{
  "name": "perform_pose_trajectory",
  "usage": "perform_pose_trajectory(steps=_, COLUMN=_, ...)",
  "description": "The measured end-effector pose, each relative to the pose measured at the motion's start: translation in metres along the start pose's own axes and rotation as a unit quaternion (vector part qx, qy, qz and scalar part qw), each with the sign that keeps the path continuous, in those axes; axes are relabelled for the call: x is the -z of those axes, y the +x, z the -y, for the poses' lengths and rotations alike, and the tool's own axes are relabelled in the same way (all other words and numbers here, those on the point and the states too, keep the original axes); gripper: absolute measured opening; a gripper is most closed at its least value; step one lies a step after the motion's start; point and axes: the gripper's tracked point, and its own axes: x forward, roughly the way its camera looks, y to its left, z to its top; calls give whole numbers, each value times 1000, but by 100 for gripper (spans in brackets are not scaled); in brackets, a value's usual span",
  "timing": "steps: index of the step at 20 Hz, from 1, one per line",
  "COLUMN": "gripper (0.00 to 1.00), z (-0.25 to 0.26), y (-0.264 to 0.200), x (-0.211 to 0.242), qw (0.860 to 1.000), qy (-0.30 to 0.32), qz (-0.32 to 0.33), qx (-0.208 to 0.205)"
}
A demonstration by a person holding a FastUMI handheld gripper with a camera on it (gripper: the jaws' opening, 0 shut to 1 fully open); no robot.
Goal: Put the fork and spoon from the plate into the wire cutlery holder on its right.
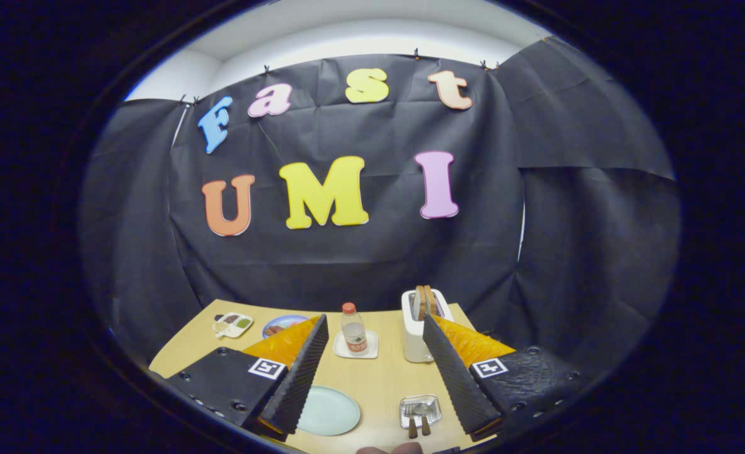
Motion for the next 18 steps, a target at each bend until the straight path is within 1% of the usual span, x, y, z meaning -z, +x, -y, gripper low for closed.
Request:
perform_pose_trajectory(steps=3, gripper=94, z=3, y=-16, x=-14, qw=999, qy=5, qz=43, qx=4)
perform_pose_trajectory(steps=5, gripper=94, z=-1, y=-25, x=-14, qw=998, qy=10, qz=54, qx=3)
perform_pose_trajectory(steps=18, gripper=94, z=-16, y=-37, x=-23, qw=997, qy=11, qz=70, qx=-5)
